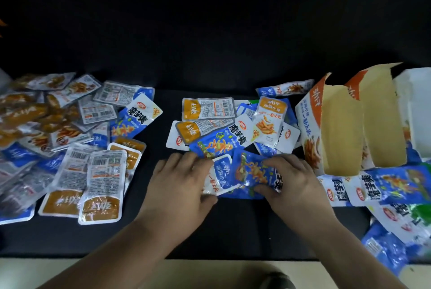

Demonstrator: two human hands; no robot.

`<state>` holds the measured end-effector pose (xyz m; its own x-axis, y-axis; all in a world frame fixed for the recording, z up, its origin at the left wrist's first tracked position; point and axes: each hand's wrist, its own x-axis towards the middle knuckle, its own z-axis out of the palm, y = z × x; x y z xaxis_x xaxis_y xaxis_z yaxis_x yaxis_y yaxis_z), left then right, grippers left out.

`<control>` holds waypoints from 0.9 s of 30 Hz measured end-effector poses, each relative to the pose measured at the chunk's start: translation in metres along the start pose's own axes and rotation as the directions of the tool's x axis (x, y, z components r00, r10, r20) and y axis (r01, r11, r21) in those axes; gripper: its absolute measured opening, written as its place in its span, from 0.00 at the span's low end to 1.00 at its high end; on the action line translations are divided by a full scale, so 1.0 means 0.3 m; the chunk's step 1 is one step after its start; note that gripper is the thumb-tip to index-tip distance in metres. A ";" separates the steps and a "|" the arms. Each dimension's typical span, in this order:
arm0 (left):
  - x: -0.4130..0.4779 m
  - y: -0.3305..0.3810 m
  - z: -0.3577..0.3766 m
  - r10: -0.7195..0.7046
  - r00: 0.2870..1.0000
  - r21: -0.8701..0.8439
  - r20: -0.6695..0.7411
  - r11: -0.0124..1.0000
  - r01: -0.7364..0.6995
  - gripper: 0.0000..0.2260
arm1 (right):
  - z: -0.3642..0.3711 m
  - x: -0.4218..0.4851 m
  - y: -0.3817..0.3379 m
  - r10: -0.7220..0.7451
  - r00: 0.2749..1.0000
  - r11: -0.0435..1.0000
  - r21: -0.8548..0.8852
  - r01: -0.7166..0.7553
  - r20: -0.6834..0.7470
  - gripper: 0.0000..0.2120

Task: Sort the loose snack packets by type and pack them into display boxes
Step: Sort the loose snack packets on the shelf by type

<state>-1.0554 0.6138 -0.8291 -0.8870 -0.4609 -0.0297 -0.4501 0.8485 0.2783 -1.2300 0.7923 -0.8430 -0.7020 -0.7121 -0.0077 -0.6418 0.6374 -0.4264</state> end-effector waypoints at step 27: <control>-0.142 -0.375 -0.275 -0.585 0.771 -0.144 -0.252 0.810 0.568 0.28 | 0.003 -0.071 -0.412 0.416 0.862 0.408 0.788 -0.462 0.290 0.08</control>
<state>-0.9584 0.5165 -0.7800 -0.3944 -0.9172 0.0565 -0.8536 0.3885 0.3471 -1.1354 0.7285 -0.7910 -0.7824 -0.4342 -0.4463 0.3057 0.3567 -0.8828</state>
